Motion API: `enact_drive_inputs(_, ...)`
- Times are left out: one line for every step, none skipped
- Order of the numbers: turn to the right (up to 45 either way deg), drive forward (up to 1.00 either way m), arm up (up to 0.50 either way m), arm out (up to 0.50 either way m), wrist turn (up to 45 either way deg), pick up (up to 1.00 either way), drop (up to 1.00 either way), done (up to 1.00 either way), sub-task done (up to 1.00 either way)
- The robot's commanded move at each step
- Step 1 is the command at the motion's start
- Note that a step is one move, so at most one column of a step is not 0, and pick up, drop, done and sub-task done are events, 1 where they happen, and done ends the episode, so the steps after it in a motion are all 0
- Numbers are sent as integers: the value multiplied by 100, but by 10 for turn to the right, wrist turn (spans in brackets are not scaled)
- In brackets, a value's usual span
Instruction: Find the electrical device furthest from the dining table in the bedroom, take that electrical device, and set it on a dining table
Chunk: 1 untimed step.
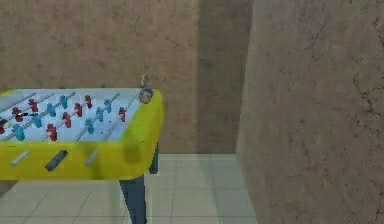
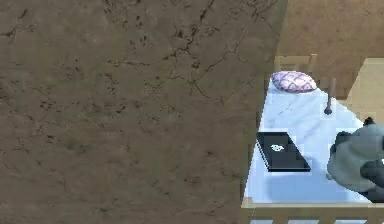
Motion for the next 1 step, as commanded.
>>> enact_drive_inputs(0, 30, 0, 0, 0, 0, 0, 0, 0)
